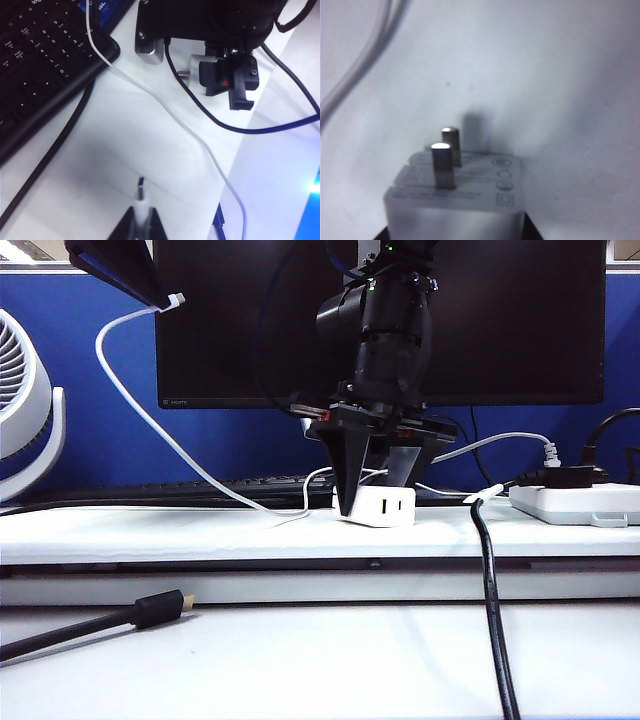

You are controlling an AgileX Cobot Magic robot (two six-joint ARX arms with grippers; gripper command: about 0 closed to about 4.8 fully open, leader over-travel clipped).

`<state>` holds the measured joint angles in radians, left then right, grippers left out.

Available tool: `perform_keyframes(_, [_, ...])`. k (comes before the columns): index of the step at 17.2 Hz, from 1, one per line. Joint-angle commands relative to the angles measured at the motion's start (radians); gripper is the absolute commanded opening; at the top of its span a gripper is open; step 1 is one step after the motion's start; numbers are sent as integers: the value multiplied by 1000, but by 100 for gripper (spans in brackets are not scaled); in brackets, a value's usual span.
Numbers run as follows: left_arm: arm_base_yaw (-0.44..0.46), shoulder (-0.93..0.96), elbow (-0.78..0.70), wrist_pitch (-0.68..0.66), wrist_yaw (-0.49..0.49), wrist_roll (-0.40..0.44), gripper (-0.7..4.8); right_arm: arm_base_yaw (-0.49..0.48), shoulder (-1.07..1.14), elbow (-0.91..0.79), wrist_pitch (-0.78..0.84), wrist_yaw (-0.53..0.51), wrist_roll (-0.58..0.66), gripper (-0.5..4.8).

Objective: Pick up the Type-C charging cable and the charging base, insert one end of the Type-C charger into the corresponding slot on the base, and finally place the plugged-in charger back on the table.

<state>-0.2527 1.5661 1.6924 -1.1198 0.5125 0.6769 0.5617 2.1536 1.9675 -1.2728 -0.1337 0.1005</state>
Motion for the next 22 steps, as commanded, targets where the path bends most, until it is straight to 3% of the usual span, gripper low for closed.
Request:
perform_keyframes(1, [1, -3, 2, -1, 10, -4, 17, 2, -32, 2, -12, -63, -5, -6])
perform_keyframes(7, [1, -4, 3, 0, 148, -4, 16, -22, -235, 2, 110, -253, 12, -6])
perform_keyframes(13, [1, -5, 16, 61, 364, -20, 17, -106, -476, 2, 506, -369, 233, -6])
perform_keyframes(17, [0, -9, 16, 285, 611, -182, 17, -130, -548, 2, 867, -424, 422, -6])
perform_keyframes(19, [-24, -9, 16, 415, 641, -270, 17, -130, -552, 2, 1038, -476, 531, -6])
perform_keyframes(22, [-48, -8, 16, 686, 640, -472, 17, -130, -551, 2, 1287, -524, 710, -6])
